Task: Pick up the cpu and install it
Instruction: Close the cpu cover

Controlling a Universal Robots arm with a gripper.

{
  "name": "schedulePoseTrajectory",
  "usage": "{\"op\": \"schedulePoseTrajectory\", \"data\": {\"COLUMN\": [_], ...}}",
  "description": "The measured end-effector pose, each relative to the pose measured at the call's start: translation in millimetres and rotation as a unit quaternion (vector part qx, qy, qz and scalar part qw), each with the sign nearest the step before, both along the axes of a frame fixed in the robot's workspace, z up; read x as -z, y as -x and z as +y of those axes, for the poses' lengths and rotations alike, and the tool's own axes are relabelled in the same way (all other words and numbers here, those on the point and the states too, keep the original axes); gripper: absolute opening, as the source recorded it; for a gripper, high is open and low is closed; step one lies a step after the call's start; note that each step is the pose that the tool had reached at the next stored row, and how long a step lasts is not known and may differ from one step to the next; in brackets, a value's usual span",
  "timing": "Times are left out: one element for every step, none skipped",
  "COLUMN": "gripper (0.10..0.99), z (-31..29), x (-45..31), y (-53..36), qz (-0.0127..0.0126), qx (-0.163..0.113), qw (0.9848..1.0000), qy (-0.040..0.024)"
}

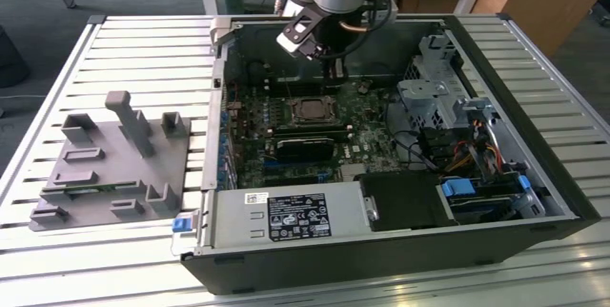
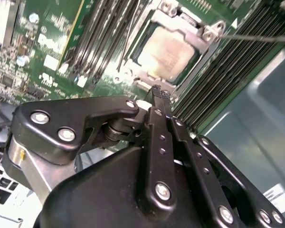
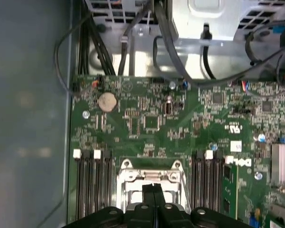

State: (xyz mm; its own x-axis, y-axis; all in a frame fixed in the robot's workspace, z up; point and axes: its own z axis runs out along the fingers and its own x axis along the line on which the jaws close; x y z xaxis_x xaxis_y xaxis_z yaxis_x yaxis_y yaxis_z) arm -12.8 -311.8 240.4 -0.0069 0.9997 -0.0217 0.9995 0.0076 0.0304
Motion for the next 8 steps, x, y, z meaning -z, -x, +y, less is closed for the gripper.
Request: {"op": "schedulePoseTrajectory", "data": {"gripper": [0.106,0.106,0.106,0.106,0.106,0.106,0.106,0.106], "z": [0.0,0.0,0.0,0.0,0.0,0.0,0.0,0.0], "x": [0.4,0.8,1.0,1.1,1.3,1.4,1.6,1.7], "y": [2.0,3.7,4.9,5.9,7.0,8.3,9.5,10.6], "qz": [0.0,0.0,0.0,0.0001,0.0,0.0,0.0,0.0], "qx": [0.0,0.0,0.0,0.0,0.0,0.0,0.0,0.0], "qw": [1.0,1.0,1.0,1.0,1.0,1.0,1.0,1.0], "qy": [0.0,0.0,0.0,0.0001,0.0001,0.0,0.0,0.0001]}}
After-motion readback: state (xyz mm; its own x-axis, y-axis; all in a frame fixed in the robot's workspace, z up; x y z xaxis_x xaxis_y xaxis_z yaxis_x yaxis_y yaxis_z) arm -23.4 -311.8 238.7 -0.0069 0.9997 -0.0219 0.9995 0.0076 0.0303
